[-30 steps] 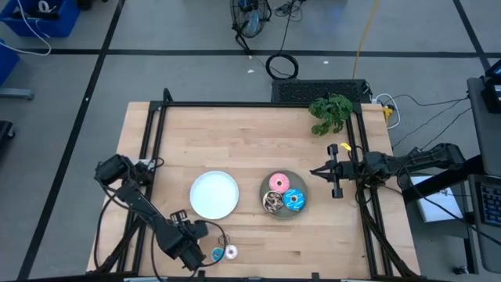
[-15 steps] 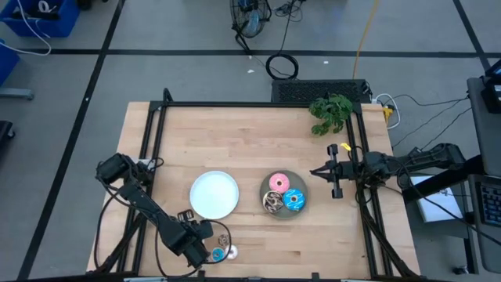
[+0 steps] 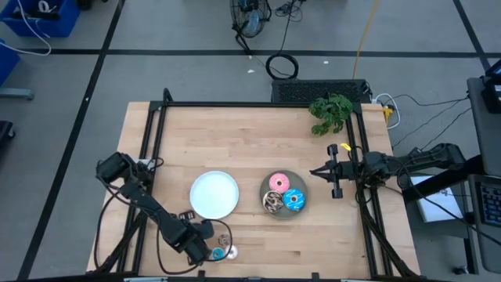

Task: Pick & Place donuts
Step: Put the small orange donut on the white plate

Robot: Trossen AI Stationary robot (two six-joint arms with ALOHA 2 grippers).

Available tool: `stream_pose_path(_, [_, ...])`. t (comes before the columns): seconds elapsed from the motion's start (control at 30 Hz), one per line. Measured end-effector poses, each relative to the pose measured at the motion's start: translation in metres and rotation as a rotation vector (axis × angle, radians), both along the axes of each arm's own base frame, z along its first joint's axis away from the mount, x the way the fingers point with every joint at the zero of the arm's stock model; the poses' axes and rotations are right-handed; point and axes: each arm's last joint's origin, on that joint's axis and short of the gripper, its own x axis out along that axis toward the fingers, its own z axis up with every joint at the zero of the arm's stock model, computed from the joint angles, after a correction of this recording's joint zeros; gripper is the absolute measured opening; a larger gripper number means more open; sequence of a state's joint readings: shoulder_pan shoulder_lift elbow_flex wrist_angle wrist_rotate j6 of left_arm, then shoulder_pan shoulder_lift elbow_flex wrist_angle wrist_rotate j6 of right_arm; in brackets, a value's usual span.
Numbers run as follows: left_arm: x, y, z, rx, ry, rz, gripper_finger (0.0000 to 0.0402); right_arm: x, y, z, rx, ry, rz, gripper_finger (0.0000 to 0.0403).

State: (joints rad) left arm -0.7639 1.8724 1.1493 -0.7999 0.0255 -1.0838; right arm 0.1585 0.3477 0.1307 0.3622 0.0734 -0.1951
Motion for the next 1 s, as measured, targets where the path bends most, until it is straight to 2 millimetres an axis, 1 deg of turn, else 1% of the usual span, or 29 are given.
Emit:
stream_pose_path(0.13, [0.004,0.000,0.005,-0.029,0.017,-0.068,0.0029,0.000,0.000,0.000,0.000,0.000,0.000,0.0000])
stream_pose_path(0.17, [0.005,0.000,0.006,-0.041,0.027,-0.085,0.0017,0.000,0.000,0.000,0.000,0.000,0.000,0.0000])
stream_pose_path(0.2, [0.006,0.001,0.006,-0.045,0.031,-0.095,0.0013,0.000,0.000,0.000,0.000,0.000,0.000,0.0000])
stream_pose_path(0.33, [0.011,0.009,0.012,-0.023,0.043,-0.145,0.0019,0.000,0.000,0.000,0.000,0.000,0.000,0.0000])
stream_pose_path(0.43, [0.017,0.018,0.021,0.006,0.076,-0.180,0.0009,0.000,0.000,0.000,0.000,0.000,0.000,0.0000])
stream_pose_path(0.57, [0.032,0.027,0.041,0.019,0.079,-0.226,0.0014,0.000,0.000,0.000,0.000,0.000,-0.001,0.0000])
stream_pose_path(0.7, [0.044,0.039,0.072,0.110,0.075,-0.304,0.0015,0.000,0.000,0.000,0.000,0.000,-0.001,0.0000])
stream_pose_path(0.8, [0.053,0.059,0.094,0.255,0.088,-0.321,0.0007,0.000,0.000,0.000,0.000,0.000,-0.001,0.0000])
stream_pose_path(0.87, [0.059,0.075,0.106,0.320,0.093,-0.325,0.0008,0.000,0.000,0.000,0.000,0.000,-0.002,0.0000])
stream_pose_path(0.93, [0.063,0.092,0.114,0.332,0.084,-0.320,0.0012,0.000,0.000,0.000,0.000,0.001,-0.002,0.0000])
stream_pose_path(1.0, [0.069,0.111,0.118,0.314,0.055,-0.316,0.0013,0.000,0.000,0.000,0.000,0.001,-0.002,0.0000])
